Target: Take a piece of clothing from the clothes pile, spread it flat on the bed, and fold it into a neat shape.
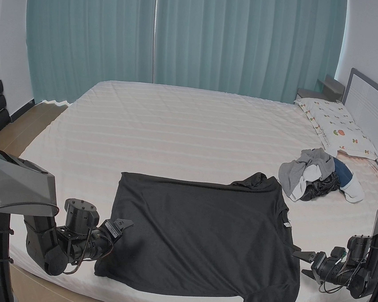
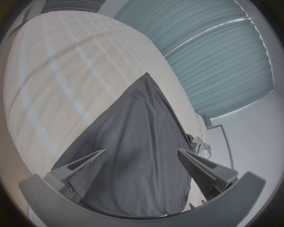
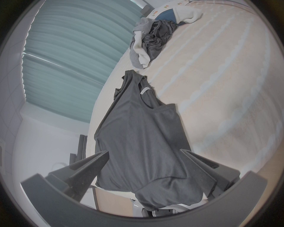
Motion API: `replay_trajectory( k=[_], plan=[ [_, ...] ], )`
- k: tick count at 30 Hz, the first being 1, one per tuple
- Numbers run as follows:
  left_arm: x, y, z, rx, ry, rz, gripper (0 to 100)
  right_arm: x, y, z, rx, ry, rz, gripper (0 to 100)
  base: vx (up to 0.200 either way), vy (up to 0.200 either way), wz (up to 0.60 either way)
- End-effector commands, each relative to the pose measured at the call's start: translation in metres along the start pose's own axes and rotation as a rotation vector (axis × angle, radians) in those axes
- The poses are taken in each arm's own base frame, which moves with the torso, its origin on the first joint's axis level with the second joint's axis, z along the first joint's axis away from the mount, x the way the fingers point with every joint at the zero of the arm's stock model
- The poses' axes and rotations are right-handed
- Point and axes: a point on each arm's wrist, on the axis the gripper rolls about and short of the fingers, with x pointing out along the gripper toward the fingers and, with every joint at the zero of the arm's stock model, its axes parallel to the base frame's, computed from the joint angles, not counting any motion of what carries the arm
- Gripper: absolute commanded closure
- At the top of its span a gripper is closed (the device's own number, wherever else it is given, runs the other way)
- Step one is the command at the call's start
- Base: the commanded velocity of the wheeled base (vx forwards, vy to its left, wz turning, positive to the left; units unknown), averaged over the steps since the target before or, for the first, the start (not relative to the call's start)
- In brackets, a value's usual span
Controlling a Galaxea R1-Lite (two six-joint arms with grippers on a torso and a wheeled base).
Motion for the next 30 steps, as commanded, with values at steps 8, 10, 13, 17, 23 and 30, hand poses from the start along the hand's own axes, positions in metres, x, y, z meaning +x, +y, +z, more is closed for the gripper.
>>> replay_trajectory(
  k=[8,10,13,17,23,30],
  plan=[
    [-0.003,-0.003,-0.003,-0.003,0.007,-0.009,0,-0.002,-0.006,-0.003,-0.032,0.015,-0.012,0,-0.200,0.000,0.00],
    [-0.008,0.000,-0.006,0.002,0.016,0.007,0,-0.002,-0.005,0.000,-0.049,0.005,-0.004,0,-0.200,0.000,0.00],
    [-0.011,0.006,-0.006,0.015,0.016,0.034,0,0.000,-0.004,0.002,-0.069,-0.006,0.004,0,-0.133,0.000,0.00],
    [-0.020,0.012,0.002,0.051,-0.018,0.049,0,0.011,-0.001,0.012,-0.098,-0.046,0.020,0,0.000,0.000,0.00],
    [-0.028,0.032,0.009,0.141,-0.016,0.117,0,0.019,-0.003,0.017,-0.093,-0.069,0.014,0,0.000,0.000,0.00],
    [0.003,0.042,0.009,0.209,-0.025,0.129,0,0.021,-0.009,0.018,-0.094,-0.069,-0.006,0,0.000,0.000,0.00]
  ],
)
